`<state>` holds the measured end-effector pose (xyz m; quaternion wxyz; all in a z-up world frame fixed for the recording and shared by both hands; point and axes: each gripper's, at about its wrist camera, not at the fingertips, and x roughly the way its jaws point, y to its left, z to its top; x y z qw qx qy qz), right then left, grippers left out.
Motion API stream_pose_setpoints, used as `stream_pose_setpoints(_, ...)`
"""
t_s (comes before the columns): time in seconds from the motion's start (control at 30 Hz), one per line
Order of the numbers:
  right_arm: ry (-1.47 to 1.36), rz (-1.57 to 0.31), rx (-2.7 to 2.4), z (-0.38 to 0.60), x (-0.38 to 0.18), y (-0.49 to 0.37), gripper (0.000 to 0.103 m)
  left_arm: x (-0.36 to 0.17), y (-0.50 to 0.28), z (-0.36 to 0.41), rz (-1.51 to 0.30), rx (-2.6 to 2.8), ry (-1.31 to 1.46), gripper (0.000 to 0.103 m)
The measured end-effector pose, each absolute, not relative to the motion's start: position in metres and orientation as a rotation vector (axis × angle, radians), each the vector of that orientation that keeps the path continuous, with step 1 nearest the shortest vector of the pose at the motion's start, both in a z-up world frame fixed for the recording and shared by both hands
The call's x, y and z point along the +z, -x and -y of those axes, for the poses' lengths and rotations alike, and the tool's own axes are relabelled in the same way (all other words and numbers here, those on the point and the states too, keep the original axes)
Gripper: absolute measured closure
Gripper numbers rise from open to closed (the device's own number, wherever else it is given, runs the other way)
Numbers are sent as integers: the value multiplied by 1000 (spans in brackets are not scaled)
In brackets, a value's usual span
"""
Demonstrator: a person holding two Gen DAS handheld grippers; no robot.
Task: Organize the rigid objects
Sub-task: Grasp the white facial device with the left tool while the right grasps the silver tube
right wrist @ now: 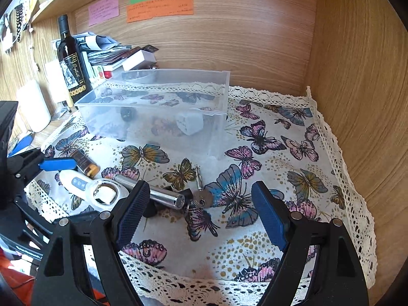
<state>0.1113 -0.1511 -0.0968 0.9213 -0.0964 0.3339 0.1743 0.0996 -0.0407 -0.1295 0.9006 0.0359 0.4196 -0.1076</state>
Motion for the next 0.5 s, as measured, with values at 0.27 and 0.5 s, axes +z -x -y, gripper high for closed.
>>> stream_pose_setpoints(0.27,227,-706,399,142,-104,-115,23,-139,-103,52,-895,-270,-114,49)
stream_pose_setpoints(0.5,303,-746,479,116,-116,-127,26,-137,-93,28,-897,-225,-65,68)
